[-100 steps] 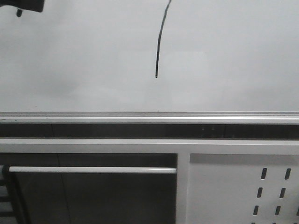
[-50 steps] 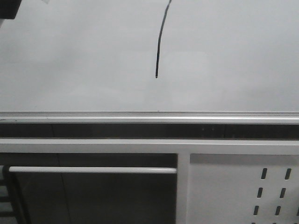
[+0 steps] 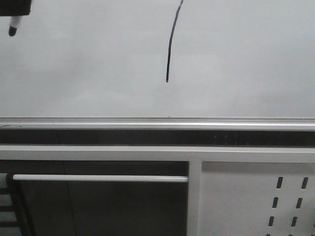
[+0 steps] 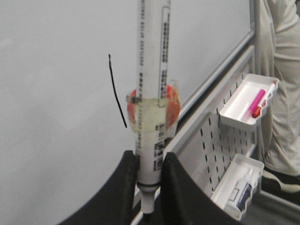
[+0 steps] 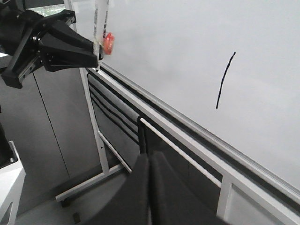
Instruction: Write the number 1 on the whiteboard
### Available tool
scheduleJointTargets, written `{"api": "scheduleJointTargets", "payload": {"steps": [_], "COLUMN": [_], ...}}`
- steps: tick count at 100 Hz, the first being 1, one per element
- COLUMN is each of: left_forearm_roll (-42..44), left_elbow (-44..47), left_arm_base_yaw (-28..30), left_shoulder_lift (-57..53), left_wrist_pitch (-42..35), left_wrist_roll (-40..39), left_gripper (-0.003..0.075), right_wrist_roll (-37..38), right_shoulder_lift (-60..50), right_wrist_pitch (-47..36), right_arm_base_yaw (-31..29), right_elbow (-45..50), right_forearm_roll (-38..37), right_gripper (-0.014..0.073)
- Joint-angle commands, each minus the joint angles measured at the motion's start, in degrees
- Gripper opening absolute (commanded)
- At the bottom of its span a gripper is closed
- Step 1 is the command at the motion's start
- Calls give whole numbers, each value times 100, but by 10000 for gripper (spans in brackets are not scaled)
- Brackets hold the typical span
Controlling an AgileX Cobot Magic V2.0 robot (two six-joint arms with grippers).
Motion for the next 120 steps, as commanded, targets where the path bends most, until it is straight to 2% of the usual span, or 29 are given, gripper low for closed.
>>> {"api": "scheduleJointTargets", "payload": {"steps": [1,10,25,52,104,120], "left_forearm_roll": [-773,-1222,-1388,-1488,-2338,-2661], "left_elbow": [120,369,624,761,1640,1792], "left_arm_base_yaw": [206,317,495,940,938,938], "left_shoulder_lift": [58,197,444,472,950,1369], "left_wrist_pitch": [-1499,-2282,-2873,-3357,-5332,-5934], "left_wrist_roll": [570,922,1027,1027,961,624], "left_gripper": [-18,-18,-18,-18,-18,-18], "right_wrist_roll": [-16,-16,-16,-16,-16,-16], "right_shoulder_lift": [63,63,63,63,63,63], "right_wrist_pitch": [-389,-389,-389,-389,-389,-389], "right_arm_base_yaw": [-12,-12,-12,-12,-12,-12], "right_elbow": [-120,-120,-120,-120,-120,-120], "right_forearm_roll": [-71,-71,-71,-71,-71,-71], "right_gripper": [-79,-79,-79,-79,-79,-79]}}
